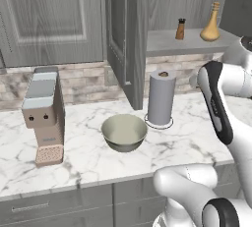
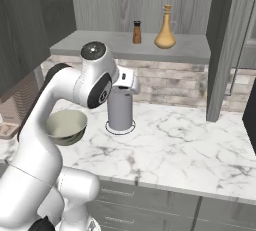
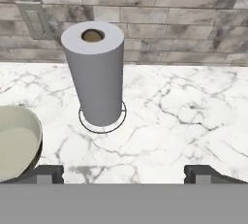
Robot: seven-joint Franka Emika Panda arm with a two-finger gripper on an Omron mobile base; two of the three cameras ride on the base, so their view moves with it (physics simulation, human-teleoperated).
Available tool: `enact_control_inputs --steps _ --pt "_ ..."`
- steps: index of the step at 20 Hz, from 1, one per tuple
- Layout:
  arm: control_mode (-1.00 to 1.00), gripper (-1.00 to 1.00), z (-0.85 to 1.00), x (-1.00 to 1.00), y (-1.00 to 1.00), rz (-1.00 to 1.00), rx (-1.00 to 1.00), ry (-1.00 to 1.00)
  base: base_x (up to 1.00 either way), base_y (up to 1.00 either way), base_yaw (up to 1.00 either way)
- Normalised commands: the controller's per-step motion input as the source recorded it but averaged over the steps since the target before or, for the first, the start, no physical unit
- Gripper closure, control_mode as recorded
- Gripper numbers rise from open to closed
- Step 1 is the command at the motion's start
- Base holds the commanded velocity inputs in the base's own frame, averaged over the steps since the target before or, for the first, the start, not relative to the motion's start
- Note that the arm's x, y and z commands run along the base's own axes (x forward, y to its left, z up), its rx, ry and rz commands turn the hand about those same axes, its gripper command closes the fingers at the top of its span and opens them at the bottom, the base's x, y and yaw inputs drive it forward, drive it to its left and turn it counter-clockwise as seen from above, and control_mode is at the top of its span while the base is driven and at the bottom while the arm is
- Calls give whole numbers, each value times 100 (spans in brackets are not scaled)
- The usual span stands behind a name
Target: Retrieve the bottle and the shaker from the cabinet and place them next to the mixing bowl on the counter. Then add garlic from the fridge to the mixing bowl.
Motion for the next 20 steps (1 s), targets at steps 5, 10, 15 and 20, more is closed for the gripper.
enact_control_inputs --steps 5,10,15,20 --pt "-100 -100 29 0 -38 -14 -6 -2 0 0 0" --pt "-100 -100 31 9 -38 -11 0 -9 0 0 0" --pt "-100 -100 27 22 -34 -1 1 -19 0 0 0" --pt "-100 -100 18 34 -7 -2 1 -23 0 0 0"
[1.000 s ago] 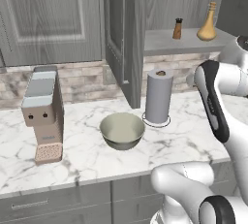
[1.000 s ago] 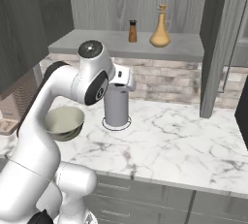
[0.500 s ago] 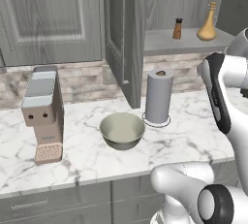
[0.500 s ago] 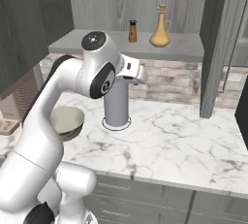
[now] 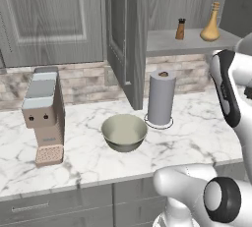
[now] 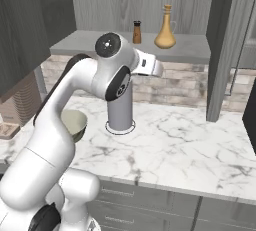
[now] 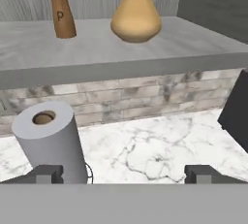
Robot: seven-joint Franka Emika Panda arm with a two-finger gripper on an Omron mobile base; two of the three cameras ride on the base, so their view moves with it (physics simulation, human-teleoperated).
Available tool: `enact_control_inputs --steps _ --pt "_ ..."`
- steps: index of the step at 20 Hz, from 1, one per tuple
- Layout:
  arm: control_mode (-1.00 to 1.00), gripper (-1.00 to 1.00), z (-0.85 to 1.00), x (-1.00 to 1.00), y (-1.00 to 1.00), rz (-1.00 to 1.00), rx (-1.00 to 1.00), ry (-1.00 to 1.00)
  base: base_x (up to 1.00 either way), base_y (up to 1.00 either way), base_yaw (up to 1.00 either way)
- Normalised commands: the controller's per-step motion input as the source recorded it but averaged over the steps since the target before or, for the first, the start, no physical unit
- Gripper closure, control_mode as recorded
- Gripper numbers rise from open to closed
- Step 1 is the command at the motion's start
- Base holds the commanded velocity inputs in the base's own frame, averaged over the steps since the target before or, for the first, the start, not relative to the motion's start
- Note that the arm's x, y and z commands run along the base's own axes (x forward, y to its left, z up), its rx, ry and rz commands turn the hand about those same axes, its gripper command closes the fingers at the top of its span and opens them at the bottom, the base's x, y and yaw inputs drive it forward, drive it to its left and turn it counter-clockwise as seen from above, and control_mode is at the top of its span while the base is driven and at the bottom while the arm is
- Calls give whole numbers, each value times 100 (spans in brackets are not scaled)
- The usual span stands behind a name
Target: Retrieve the bottle and the shaker from the cabinet and place them next to the mixing bowl on the counter. Then add garlic from the fridge to the mixing bowl.
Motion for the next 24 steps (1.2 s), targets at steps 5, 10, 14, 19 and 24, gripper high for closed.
enact_control_inputs --steps 5,10,14,19,24 --pt "-100 -100 24 38 0 -3 1 -17 0 0 0" --pt "-100 -100 44 31 0 -8 4 -8 0 0 0" --pt "-100 -100 52 20 -17 -6 6 -8 0 0 0" --pt "-100 -100 42 20 -21 0 6 -9 0 0 0" --pt "-100 -100 42 16 -18 0 3 -6 0 0 0"
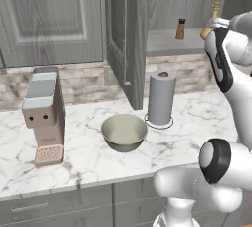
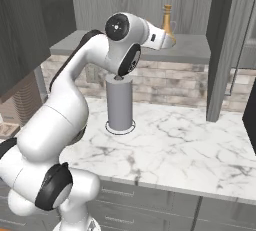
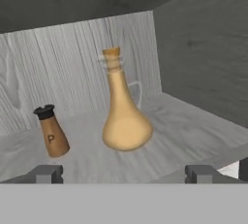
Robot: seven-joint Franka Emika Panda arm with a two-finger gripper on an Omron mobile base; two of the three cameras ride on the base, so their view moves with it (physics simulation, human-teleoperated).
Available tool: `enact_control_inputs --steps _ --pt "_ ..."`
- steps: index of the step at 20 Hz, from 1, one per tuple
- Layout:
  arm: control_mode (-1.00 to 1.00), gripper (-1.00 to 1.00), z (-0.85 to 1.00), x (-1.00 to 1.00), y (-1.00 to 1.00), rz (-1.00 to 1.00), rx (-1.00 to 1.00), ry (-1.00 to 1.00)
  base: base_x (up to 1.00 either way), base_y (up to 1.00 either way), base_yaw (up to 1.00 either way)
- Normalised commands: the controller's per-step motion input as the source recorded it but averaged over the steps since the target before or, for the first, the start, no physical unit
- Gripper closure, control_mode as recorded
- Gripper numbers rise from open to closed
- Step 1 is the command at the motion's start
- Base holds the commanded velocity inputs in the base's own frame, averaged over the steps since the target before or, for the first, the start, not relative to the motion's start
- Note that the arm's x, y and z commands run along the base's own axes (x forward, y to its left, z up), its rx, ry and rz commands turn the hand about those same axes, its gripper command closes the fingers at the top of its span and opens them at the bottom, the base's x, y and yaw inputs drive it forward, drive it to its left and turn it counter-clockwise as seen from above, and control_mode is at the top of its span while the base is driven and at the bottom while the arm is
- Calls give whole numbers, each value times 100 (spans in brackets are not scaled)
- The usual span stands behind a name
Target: Retrieve the bottle and the shaker from the cabinet and place them next to the mixing bowl on the counter. Then add garlic from the fridge to the mixing bowl.
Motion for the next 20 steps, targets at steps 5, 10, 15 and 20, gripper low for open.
enact_control_inputs --steps 5,10,15,20 --pt "-100 -100 35 28 -1 0 0 2 0 0 0" --pt "-100 -100 13 34 0 0 0 5 0 0 0" --pt "-100 -100 0 29 0 0 0 7 0 0 0" --pt "-100 -100 0 41 0 0 0 10 0 0 0"
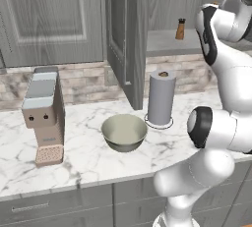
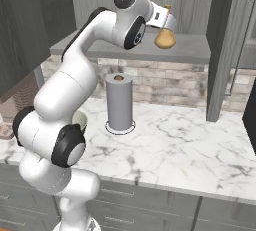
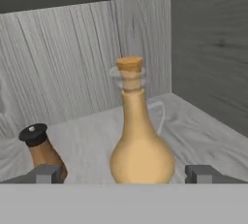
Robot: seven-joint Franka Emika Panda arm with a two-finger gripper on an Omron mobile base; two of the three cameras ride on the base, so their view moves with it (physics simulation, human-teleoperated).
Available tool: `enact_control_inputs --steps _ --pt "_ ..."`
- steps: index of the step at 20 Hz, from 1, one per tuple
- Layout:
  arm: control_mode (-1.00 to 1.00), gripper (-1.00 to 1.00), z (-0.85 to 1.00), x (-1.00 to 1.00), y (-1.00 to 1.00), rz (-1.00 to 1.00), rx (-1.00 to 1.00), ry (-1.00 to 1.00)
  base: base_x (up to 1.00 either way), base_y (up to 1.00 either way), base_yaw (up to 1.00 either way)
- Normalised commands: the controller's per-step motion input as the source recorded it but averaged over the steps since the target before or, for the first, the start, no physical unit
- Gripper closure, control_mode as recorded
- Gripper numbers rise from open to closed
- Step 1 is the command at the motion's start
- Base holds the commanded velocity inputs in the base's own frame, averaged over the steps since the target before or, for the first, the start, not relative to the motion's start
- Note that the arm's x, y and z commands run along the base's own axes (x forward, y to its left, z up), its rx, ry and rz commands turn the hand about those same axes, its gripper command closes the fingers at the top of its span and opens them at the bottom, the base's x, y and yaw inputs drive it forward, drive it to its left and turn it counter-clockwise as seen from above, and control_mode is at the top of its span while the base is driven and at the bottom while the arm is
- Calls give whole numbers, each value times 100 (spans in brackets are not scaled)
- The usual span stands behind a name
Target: Retrieve the bottle and the shaker from the cabinet and place them next to the mixing bowl on the counter. Then add garlic from the fridge to the mixing bowl.
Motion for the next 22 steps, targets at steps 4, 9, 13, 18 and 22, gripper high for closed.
enact_control_inputs --steps 4,9,13,18,22 --pt "-100 -100 0 57 -4 0 0 3 0 0 0" --pt "-100 -100 0 39 -29 0 0 0 0 0 0" --pt "-100 -100 -3 21 -33 -2 0 0 0 0 0" --pt "-100 -100 -16 34 -4 -1 0 0 0 0 0" --pt "-100 -100 -23 39 0 -1 0 0 0 0 0"
